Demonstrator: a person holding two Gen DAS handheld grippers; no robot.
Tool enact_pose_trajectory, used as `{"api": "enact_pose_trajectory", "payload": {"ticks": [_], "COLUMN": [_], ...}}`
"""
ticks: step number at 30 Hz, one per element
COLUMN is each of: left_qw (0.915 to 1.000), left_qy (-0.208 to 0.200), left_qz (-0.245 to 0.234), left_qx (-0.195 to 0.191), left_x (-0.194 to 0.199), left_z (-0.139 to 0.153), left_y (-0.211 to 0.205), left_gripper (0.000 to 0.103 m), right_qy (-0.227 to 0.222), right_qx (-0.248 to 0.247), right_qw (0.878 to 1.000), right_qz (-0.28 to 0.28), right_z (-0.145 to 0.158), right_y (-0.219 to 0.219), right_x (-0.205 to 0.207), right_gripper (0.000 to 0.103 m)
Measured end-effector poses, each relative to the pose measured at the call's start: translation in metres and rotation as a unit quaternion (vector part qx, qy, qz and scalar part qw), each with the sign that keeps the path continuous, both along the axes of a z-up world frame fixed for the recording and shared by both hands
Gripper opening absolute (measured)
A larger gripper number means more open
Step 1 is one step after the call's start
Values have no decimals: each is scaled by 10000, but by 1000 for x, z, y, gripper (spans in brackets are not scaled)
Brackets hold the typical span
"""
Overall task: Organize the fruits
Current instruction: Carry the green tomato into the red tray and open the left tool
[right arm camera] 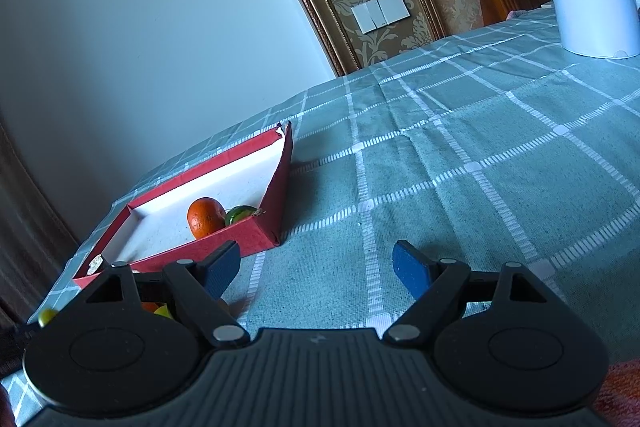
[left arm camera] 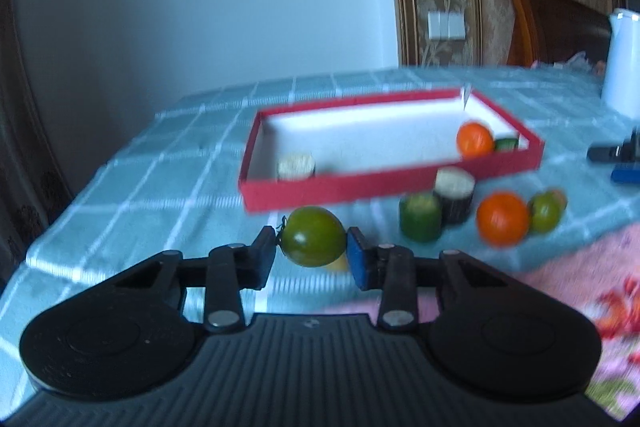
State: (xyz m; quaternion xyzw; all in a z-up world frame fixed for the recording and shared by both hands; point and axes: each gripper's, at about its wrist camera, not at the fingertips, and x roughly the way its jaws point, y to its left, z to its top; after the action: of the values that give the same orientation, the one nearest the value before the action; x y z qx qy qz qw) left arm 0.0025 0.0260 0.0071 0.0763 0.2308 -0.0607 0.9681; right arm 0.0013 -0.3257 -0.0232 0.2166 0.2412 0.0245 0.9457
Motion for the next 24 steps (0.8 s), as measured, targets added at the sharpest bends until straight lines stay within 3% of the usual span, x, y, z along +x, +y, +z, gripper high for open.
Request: {"api": "enact_pose_trajectory", "payload": {"ticks": [5, 16, 17, 19, 24], "left_qw": [10000, 9998, 9996, 9990, 9986], "left_qy": [-13, 122, 120, 14, -332], "left_qz": [-71, 142, 222, 392, 405], "left_qx": [1, 81, 121, 196, 87], "left_x": [34, 98, 101, 100, 72], "left_z": [11, -3, -4, -6, 7], "left_y": [-20, -43, -42, -39, -25], "left_gripper": [36, 38, 41, 69, 72], "right_qy": [9, 65, 72, 74, 75], "right_qx": [36, 125, 131, 143, 139], "right_qw": [10000, 9999, 9999, 9998, 9998], "right_qz": [10, 78, 85, 87, 82], "right_z": [0, -1, -1, -2, -1], "right_y": [-1, -2, -3, -3, -3], "right_x": [0, 2, 3, 3, 3], "right_gripper": [84, 84, 84, 84, 84]}}
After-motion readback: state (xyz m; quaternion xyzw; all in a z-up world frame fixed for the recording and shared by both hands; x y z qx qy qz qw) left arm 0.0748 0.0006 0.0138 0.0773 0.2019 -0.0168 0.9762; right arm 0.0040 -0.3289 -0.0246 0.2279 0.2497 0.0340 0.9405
